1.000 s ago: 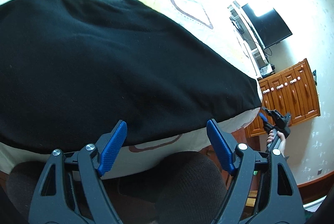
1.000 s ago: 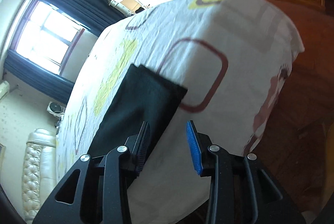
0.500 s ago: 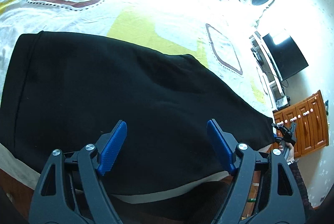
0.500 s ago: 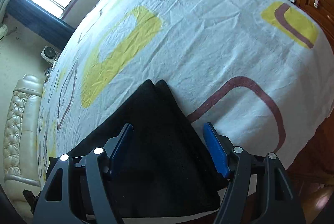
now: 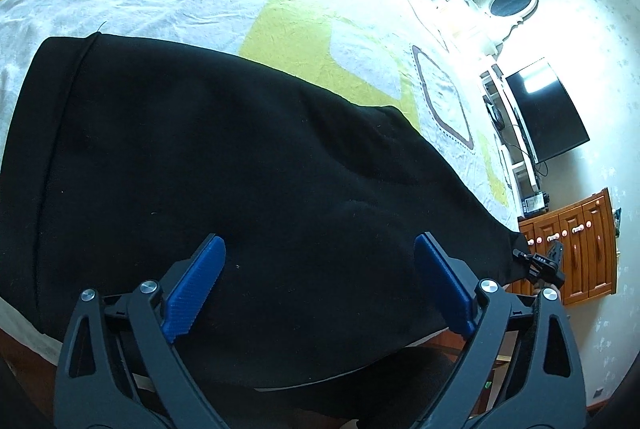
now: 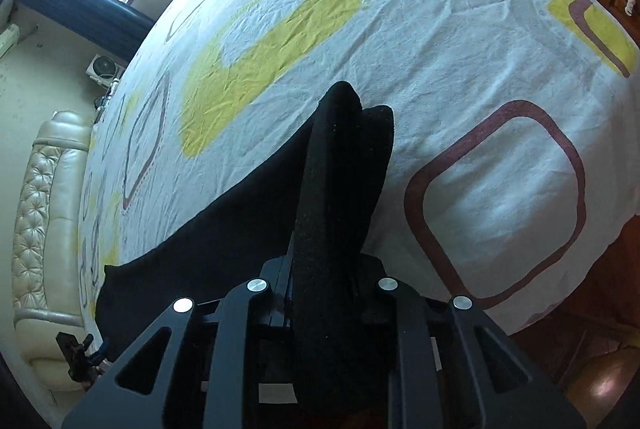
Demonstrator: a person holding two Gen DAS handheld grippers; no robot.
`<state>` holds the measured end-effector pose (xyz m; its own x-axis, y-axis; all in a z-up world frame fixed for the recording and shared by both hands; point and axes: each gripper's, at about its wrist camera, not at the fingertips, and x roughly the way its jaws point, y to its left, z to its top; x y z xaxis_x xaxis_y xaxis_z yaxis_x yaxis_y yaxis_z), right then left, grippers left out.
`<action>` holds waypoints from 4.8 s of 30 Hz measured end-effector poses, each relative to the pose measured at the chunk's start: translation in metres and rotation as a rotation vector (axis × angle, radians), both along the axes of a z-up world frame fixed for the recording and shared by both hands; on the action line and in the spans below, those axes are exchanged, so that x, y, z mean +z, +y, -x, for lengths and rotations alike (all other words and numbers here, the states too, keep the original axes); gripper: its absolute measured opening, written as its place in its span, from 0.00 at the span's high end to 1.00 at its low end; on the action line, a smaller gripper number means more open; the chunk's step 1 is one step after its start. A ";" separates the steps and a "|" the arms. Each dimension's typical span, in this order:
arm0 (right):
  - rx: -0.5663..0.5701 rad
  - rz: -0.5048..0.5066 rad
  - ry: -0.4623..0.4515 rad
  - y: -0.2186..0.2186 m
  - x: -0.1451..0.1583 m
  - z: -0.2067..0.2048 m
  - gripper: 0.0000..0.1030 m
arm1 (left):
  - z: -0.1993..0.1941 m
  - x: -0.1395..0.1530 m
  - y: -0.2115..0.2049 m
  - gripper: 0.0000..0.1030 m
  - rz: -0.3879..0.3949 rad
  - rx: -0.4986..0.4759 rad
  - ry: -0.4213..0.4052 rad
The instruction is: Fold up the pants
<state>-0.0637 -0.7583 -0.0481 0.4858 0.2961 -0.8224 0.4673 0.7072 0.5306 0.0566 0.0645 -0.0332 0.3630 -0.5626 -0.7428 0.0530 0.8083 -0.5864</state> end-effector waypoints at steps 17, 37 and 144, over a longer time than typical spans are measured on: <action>0.041 -0.076 -0.221 0.065 0.125 -0.006 0.81 | 0.004 -0.004 -0.011 0.03 -0.016 -0.063 -0.078; 0.269 0.016 -0.311 0.241 0.198 -0.045 0.81 | 0.002 -0.006 -0.009 0.03 0.006 -0.066 -0.073; 0.114 -0.475 -0.184 0.210 -0.033 -0.042 0.57 | -0.003 -0.016 -0.005 0.03 0.034 -0.086 -0.116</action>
